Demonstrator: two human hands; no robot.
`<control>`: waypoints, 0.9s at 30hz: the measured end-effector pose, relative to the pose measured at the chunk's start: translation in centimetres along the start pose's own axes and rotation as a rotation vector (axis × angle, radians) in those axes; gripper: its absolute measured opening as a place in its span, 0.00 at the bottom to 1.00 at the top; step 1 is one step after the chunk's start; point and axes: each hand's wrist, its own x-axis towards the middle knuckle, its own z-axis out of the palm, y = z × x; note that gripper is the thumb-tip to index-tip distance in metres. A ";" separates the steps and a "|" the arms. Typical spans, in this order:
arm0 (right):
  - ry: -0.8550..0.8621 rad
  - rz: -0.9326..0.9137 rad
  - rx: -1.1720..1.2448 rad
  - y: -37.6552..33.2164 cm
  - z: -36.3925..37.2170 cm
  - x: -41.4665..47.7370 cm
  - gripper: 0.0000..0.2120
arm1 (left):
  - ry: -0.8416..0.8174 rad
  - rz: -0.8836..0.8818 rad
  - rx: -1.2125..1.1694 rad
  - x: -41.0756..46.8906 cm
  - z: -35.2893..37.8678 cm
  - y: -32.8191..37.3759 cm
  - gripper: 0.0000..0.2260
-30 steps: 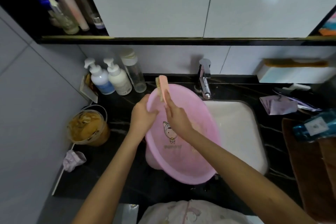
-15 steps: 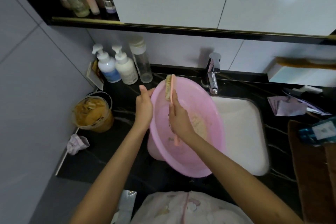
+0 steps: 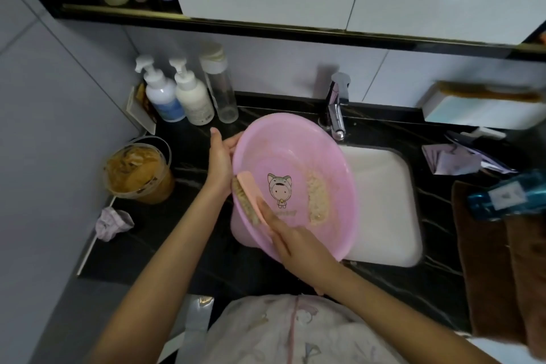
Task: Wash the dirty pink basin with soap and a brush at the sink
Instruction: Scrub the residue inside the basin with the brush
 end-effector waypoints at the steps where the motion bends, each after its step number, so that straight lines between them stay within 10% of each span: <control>1: -0.026 0.020 0.016 1.0 0.3 -1.0 0.31 | -0.013 -0.008 0.008 -0.1 -0.1 -0.1 0.31; 5: -0.278 0.163 0.025 5.6 -0.4 -3.9 0.27 | 0.012 0.165 0.268 -0.6 0.1 -0.1 0.09; 11: -0.506 0.479 -0.258 12.6 -5.7 -2.2 0.21 | -0.079 0.333 0.677 1.4 -0.2 -0.5 0.28; 20: -0.077 0.448 -0.743 14.5 -12.2 6.9 0.20 | -0.163 0.473 0.864 2.4 1.6 1.7 0.28; 27: -0.551 0.647 -0.264 15.3 -9.1 5.5 0.31 | -0.174 0.514 1.107 4.5 3.9 5.0 0.24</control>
